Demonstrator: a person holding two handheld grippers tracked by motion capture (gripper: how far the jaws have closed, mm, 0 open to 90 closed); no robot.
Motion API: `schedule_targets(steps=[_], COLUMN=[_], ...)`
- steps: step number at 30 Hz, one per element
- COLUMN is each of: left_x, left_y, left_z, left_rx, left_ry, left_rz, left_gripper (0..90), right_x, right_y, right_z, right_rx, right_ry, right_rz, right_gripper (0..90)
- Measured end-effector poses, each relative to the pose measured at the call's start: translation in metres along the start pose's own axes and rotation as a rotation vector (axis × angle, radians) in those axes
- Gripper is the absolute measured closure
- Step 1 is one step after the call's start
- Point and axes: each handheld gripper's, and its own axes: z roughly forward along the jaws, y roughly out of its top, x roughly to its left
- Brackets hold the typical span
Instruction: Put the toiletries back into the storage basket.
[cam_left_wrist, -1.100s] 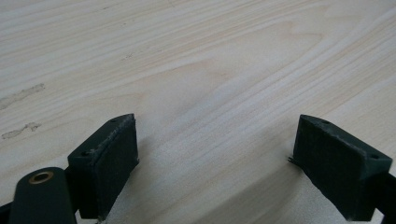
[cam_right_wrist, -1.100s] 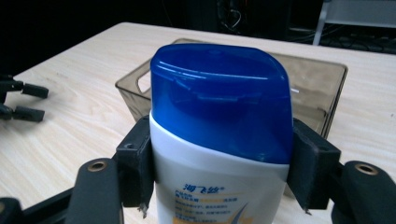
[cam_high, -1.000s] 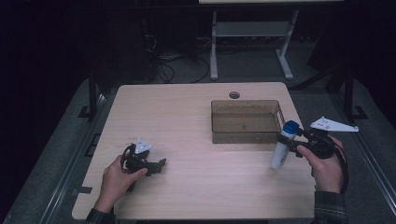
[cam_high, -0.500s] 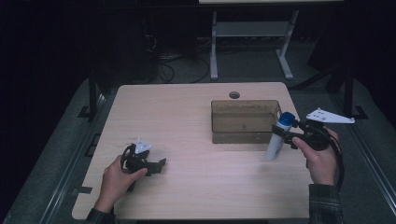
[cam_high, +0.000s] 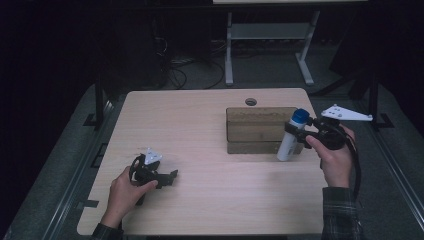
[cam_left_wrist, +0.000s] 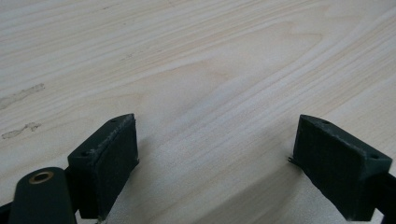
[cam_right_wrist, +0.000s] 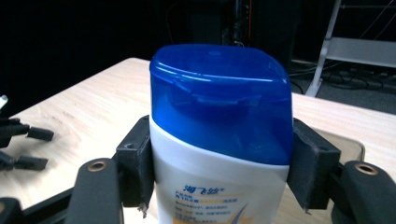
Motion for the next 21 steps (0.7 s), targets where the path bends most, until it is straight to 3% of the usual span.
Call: schedule_targets(steps=[21], left_x=[0.0], left_y=[0.0], left_z=[0.0], left_rx=[-0.001], left_ry=[0.002], left_rz=[0.003], left_gripper=[12.8], right_x=[0.008], right_y=[0.026], right_z=[0.033], right_rx=[-0.033], right_ry=[0.028], right_rz=[-0.011], right_gripper=[35.0])
